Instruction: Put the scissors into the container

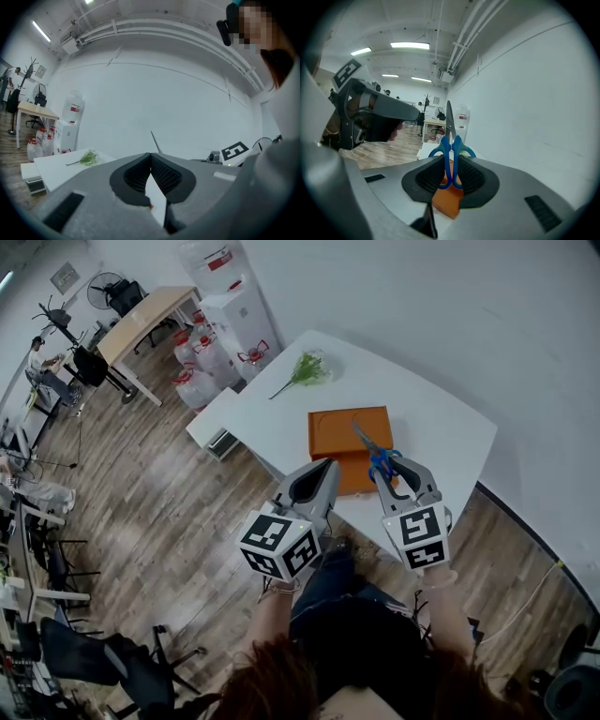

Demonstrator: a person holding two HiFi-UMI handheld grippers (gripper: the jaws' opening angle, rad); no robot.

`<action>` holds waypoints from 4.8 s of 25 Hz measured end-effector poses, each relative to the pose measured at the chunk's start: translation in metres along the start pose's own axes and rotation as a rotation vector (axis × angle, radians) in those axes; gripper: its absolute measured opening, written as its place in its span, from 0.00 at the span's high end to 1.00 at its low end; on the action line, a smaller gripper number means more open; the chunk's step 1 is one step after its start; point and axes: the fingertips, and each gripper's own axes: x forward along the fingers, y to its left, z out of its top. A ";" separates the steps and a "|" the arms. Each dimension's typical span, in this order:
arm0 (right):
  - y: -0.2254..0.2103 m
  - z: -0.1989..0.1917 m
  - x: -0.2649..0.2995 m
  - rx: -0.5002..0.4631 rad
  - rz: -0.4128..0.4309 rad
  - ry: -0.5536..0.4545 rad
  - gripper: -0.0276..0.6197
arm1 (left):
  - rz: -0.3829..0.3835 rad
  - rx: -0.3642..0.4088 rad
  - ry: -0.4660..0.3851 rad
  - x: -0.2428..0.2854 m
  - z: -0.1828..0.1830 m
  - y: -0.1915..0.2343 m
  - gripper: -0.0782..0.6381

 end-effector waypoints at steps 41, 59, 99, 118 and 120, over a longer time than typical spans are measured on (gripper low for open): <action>0.016 -0.141 0.146 -0.463 0.275 0.435 0.84 | -0.027 -0.047 0.037 0.086 0.015 0.106 0.87; 0.030 -0.204 0.170 -0.588 0.389 0.641 0.84 | -0.035 -0.081 0.068 0.090 0.006 0.123 0.87; 0.026 -0.218 0.185 -0.459 0.439 0.754 0.80 | -0.044 -0.108 0.082 0.085 -0.005 0.135 0.87; -0.008 -0.139 0.165 -0.037 0.098 0.422 0.89 | -0.018 -0.076 0.051 0.076 0.004 0.122 0.87; -0.015 -0.128 0.162 -0.001 0.066 0.379 0.91 | -0.014 -0.072 0.051 0.075 0.004 0.119 0.87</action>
